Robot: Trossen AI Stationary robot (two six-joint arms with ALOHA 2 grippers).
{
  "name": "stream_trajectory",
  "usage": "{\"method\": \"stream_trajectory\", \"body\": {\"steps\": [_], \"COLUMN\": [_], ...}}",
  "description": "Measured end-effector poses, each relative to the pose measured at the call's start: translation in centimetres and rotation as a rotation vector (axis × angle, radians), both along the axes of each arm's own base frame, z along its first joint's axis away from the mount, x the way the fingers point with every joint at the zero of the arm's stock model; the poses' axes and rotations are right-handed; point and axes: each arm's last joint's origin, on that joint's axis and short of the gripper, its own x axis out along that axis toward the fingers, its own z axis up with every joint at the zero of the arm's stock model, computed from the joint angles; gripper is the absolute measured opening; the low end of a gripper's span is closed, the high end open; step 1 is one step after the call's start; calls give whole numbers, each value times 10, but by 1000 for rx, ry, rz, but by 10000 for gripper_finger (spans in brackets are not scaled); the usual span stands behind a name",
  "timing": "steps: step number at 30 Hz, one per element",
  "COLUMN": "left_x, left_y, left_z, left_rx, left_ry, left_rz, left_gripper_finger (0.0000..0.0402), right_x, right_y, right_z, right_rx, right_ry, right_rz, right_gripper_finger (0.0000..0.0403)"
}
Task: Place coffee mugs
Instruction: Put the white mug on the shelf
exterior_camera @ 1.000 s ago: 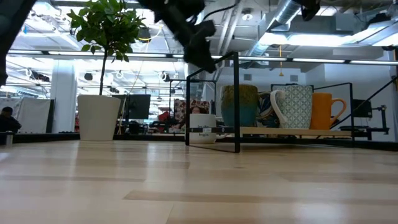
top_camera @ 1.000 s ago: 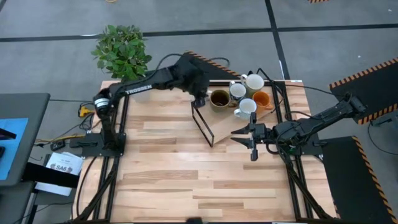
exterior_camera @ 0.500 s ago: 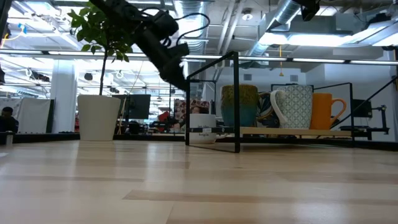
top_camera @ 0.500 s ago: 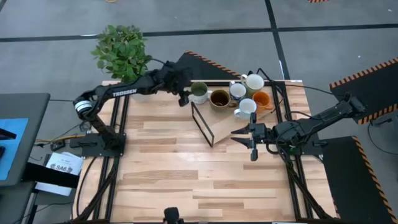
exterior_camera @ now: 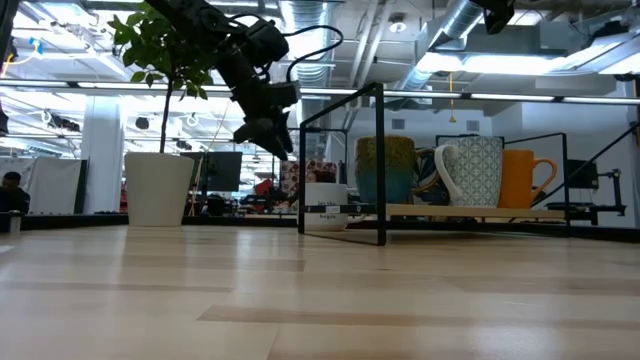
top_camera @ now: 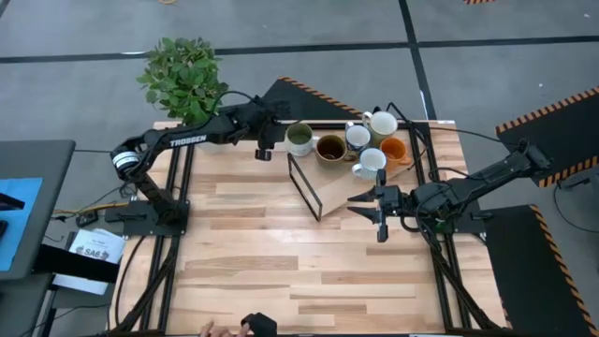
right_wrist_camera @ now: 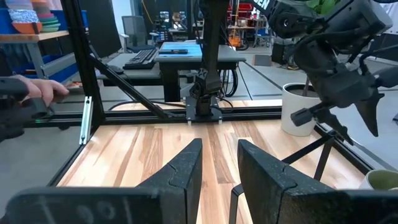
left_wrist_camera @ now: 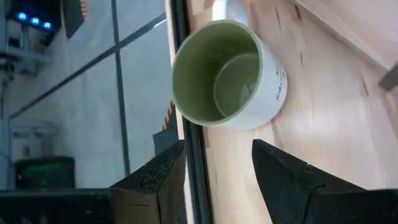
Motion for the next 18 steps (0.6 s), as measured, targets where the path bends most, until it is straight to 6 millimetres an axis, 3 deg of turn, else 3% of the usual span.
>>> {"method": "stream_trajectory", "body": {"steps": [4, 10, 18], "left_x": [6, 23, 33], "left_y": [-5, -8, -4], "left_z": [-7, -42, -42], "left_rx": [41, 64, 141], "left_ry": [56, 185, 128], "left_rz": [-80, -177, -209], "left_gripper_finger": [171, 171, 171], "right_x": [0, 0, 1], "right_y": [0, 0, -2], "right_z": [0, 0, -1], "right_rx": [0, 1, 0], "right_ry": [0, 1, 9], "right_rz": [0, -1, -10], "right_gripper_finger": [127, 127, 127]}}
